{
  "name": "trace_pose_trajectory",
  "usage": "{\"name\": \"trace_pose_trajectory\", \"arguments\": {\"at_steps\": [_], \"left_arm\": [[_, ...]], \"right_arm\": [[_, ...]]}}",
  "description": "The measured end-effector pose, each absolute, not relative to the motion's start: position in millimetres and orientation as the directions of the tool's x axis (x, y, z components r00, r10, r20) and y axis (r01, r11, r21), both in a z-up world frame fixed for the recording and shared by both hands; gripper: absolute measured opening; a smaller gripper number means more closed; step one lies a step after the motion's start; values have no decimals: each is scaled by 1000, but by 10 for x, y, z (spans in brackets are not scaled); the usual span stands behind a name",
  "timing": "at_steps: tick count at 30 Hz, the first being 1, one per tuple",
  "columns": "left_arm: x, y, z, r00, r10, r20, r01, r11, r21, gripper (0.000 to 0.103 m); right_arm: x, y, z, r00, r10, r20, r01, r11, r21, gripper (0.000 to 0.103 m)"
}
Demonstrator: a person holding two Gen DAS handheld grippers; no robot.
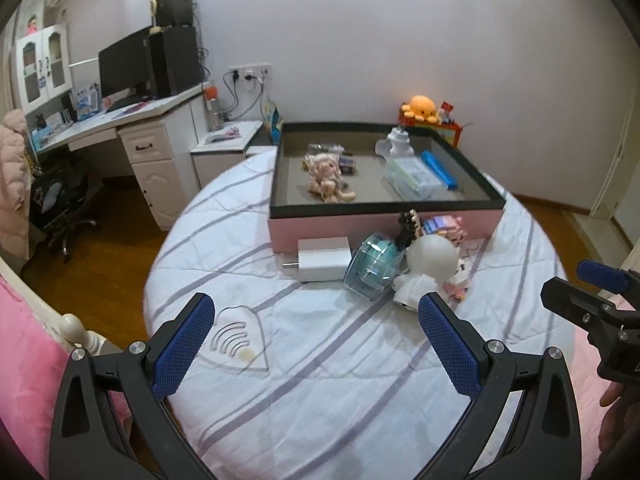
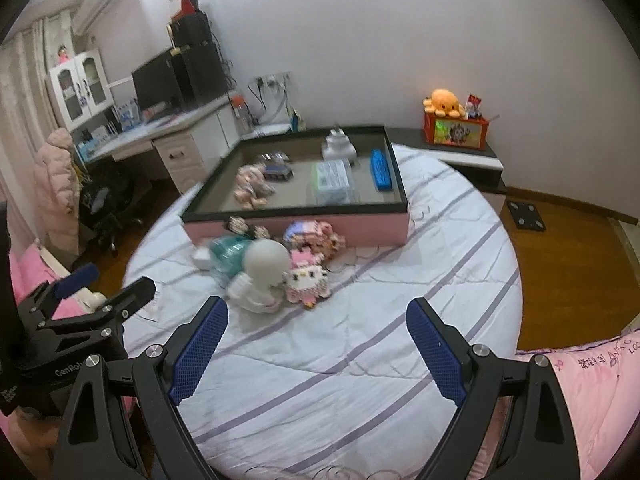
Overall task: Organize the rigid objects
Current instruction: 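Grasp the teal cup with the left tool while the right tool grasps the pink block figure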
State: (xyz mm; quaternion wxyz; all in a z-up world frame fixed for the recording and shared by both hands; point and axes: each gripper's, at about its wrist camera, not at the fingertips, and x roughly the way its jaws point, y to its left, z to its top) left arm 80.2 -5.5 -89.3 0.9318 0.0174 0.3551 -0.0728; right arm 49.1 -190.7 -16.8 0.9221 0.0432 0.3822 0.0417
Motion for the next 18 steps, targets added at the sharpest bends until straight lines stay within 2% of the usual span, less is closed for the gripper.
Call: {"name": "trace_pose_trajectory", "arguments": {"at_steps": [7, 18], "left_arm": [[1157, -169, -1195, 702, -127, -700, 179, 984, 1, 103], [1477, -303, -1370, 691, -156, -706, 227, 974, 7, 103]], "right_arm": [[875, -1963, -543, 631, 109, -768, -42, 993, 107, 92], [1282, -1872, -868, 577, 120, -808, -82, 993, 89, 92]]}}
